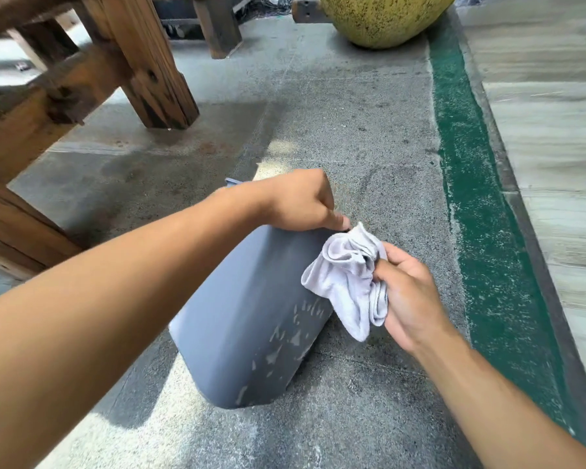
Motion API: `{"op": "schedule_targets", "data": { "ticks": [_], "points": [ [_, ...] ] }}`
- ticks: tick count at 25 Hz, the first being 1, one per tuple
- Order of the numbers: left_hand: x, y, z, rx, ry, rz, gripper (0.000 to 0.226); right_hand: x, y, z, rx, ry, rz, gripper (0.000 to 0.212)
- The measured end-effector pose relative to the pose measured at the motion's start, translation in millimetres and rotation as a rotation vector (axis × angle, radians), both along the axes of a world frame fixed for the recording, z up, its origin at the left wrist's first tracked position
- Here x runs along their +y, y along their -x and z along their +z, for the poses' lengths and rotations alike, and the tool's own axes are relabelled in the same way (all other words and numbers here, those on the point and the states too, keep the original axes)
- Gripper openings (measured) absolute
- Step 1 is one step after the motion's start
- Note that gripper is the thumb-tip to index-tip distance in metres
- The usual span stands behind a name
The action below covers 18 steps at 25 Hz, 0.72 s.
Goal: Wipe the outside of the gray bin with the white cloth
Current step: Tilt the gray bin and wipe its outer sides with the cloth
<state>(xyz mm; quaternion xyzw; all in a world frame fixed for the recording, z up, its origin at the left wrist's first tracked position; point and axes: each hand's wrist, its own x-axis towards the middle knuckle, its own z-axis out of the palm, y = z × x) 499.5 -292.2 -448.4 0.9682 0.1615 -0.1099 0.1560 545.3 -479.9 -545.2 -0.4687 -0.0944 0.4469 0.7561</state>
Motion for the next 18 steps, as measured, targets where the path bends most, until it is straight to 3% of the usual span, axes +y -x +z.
{"op": "schedule_targets", "data": {
  "ticks": [4, 6, 9, 11, 13, 15, 18],
  "points": [
    [24.3, 20.8, 35.1, -0.142, 0.221, 0.144, 0.048, 10.3, -13.1, 40.3, -0.182, -0.085, 0.003, 0.033],
    [32.4, 33.0, 40.1, -0.256, 0.423, 0.232, 0.047, 21.2, -20.8, 63.7, -0.538, -0.072, -0.018, 0.040],
    [42.2, 46.2, 29.9, -0.414, 0.603, 0.268, 0.041, 51.0, -26.1, 86.8, -1.253, -0.064, -0.019, 0.051],
    [49.3, 52.1, 18.7, -0.504, 0.715, 0.300, 0.034, 73.0, -18.8, 86.8, -1.599, -0.075, 0.039, 0.052],
    [56.4, 56.2, 10.5, -0.562, 0.780, 0.359, 0.030, 85.1, -9.5, 76.8, -1.756, -0.056, 0.083, 0.046],
    [59.6, 60.7, 7.0, -0.586, 0.788, 0.390, 0.028, 89.4, -0.4, 67.3, -1.788, -0.013, 0.109, 0.042],
    [64.2, 64.2, 3.9, -0.603, 0.733, 0.437, 0.043, 88.5, 12.6, 58.7, -1.830, 0.052, 0.208, 0.034]
  ]
}}
